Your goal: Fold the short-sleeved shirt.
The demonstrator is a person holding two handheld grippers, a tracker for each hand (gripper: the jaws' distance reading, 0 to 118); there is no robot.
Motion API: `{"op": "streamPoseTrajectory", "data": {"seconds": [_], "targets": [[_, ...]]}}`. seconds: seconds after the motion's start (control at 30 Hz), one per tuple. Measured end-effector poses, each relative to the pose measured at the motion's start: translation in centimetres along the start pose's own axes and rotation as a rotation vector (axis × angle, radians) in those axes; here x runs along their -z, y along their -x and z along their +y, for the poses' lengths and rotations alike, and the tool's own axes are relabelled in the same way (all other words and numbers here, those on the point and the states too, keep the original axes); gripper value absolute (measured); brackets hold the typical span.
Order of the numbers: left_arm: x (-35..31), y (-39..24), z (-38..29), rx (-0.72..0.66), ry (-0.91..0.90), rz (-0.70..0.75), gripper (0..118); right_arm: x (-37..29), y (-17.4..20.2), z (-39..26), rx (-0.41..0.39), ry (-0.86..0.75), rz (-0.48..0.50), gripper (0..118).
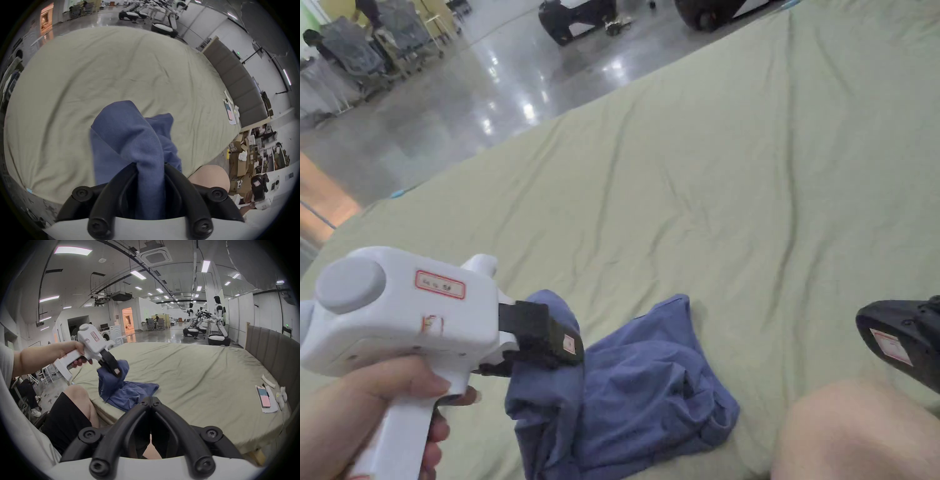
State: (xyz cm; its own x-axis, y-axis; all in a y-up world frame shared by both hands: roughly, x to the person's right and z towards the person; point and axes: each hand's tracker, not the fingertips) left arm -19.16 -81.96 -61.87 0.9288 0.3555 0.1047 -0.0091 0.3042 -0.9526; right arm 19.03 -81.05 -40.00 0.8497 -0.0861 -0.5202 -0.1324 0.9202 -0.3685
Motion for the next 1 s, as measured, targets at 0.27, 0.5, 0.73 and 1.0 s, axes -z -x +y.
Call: {"op": "streamPoseTrajectory", "data": {"seconds": [0.27,0.5,0.73,1.0], "targets": [[10.2,-4.4,-0.8,-0.004,0.121,-0.167,87,-3.0,-1.4,-1.1,0.047,-0.007,-0.050,1],[1.8,-5.0,-2.7,0.177,-0.094,-0.034,2,-2.9,-2.0,-2.1,0.082,0.001,-0.058,1],[9.1,-4.8,-3.1,0.170,0.004,0.087,0,-2.7,-1.5,-1.7,0.079,-0.003,-0.034,1],[14.0,-10.2,-2.2,0.208,0.033,0.043,0,-3.2,0.5,-0.1,0.043,0.046,-0.024,1]]}}
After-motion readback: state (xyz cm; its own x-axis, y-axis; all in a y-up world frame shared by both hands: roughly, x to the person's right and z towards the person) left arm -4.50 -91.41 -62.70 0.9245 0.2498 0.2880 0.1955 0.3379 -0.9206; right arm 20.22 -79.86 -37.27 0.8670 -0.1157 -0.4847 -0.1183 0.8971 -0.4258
